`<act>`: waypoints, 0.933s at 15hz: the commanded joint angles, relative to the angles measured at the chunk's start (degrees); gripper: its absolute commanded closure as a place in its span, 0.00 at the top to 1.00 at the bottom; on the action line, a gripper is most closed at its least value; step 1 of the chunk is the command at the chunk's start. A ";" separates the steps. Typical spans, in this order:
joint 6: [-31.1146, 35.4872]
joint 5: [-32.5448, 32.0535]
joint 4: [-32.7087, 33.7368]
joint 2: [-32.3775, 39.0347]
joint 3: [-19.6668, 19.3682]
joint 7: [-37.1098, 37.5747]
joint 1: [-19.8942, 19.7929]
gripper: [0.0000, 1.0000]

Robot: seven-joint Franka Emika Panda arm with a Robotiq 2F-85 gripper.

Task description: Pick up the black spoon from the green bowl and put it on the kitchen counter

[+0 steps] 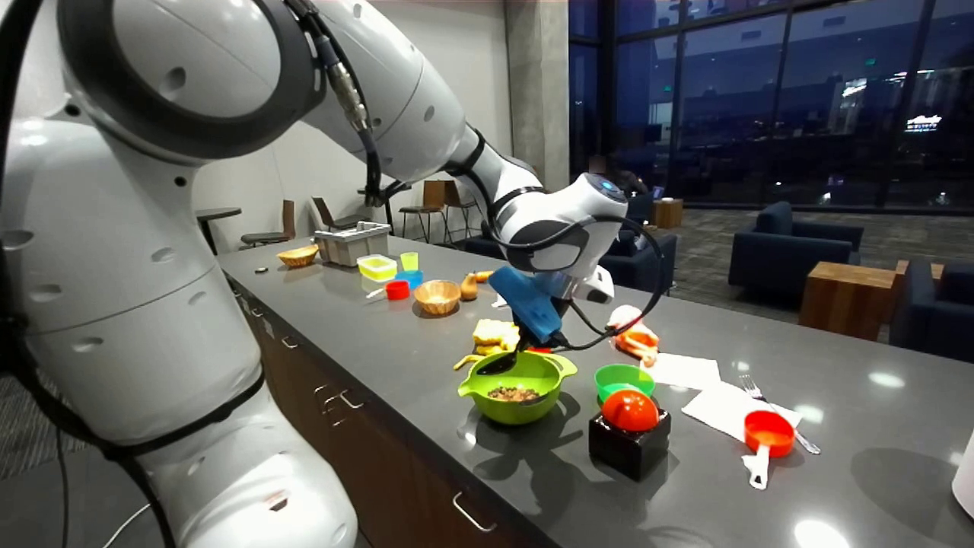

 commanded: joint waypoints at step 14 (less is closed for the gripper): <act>0.34 15.05 -9.71 3.84 -3.30 -21.87 -4.42 0.01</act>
